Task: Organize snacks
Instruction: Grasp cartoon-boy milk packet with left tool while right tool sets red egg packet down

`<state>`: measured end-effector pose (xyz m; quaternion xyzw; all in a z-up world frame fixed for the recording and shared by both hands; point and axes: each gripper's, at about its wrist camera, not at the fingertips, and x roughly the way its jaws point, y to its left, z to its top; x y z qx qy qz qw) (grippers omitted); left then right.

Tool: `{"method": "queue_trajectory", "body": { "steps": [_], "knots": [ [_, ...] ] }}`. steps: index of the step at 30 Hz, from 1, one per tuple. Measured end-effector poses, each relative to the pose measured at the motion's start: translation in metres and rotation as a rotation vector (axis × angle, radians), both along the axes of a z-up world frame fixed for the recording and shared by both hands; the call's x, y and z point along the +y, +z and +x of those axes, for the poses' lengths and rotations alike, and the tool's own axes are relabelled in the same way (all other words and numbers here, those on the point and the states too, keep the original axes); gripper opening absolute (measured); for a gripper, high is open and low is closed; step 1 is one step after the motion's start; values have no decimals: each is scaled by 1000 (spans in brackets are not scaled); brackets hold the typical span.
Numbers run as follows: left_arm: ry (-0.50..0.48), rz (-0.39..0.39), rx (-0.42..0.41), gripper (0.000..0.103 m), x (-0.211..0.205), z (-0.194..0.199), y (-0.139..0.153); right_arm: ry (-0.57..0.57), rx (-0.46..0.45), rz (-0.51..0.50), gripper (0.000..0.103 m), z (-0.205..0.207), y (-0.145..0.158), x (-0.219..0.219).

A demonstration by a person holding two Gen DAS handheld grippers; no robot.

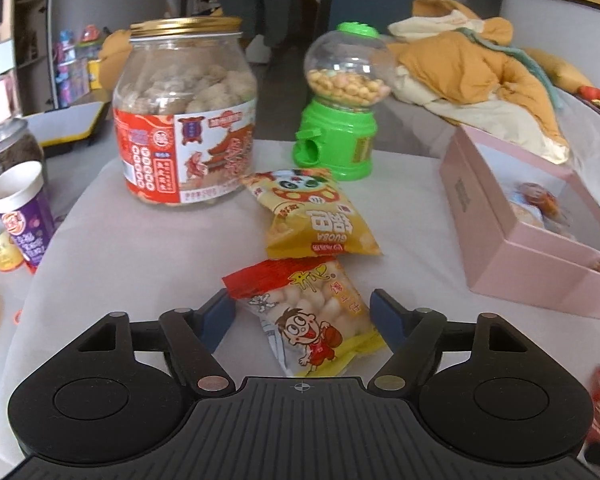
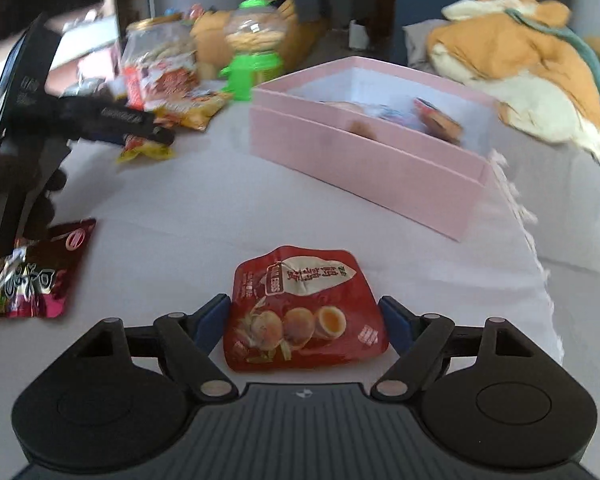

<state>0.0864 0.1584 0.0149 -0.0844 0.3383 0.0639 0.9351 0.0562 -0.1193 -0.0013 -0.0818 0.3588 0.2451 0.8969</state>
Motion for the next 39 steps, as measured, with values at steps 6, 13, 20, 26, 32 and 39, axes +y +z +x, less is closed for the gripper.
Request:
{"method": "queue_trajectory", "body": {
  "steps": [6, 13, 20, 26, 32, 39],
  "knots": [
    [-83, -53, 7, 55, -18, -27, 4, -22, -25, 3, 94, 0, -6, -6],
    [-250, -99, 54, 55, -56, -31, 5, -51, -1, 0, 103, 4, -8, -7],
    [-455, -79, 97, 55, -97, -29, 5, -53, -1, 2, 103, 5, -8, -8],
    [-460, -77, 93, 55, -103, -27, 3, -49, 3, -3, 103, 6, -8, -8],
    [-469, -57, 66, 56, -104, -32, 2, -9, 38, -27, 103, 4, -5, -22],
    [-449, -5, 40, 59, -110, -35, 3, -110, 57, -20, 103, 11, -5, -63]
  ]
}}
